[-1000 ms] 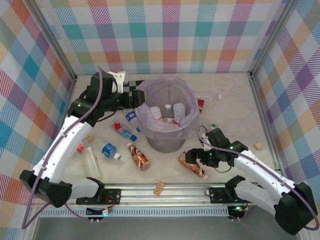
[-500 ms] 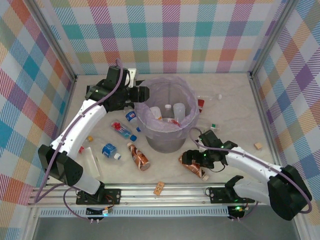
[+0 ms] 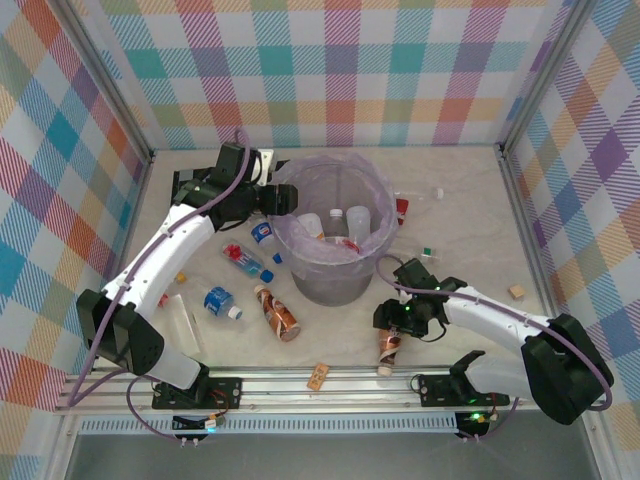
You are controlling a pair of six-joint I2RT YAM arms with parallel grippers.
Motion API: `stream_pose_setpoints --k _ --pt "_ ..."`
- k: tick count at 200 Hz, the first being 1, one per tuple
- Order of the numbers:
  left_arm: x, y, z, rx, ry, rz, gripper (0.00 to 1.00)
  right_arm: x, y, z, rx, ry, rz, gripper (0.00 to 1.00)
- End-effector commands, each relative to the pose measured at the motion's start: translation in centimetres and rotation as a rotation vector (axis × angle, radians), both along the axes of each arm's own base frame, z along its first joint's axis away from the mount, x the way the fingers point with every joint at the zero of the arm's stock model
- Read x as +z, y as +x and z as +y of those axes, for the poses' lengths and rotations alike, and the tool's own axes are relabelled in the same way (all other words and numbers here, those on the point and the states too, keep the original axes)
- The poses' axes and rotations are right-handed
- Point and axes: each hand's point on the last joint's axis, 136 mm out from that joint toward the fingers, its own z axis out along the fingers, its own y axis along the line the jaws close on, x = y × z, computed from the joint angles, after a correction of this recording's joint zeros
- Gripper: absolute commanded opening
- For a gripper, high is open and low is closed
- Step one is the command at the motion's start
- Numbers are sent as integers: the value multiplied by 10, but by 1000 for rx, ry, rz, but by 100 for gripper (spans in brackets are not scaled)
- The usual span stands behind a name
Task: Put the plastic bottles in the bin
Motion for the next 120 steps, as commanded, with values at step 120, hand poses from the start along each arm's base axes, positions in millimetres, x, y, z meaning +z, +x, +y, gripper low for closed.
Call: stream_pose_setpoints --k 120 --pt "11 -1 -4 -14 -38 -35 77 194 72 -74 -126 -45 -432 40"
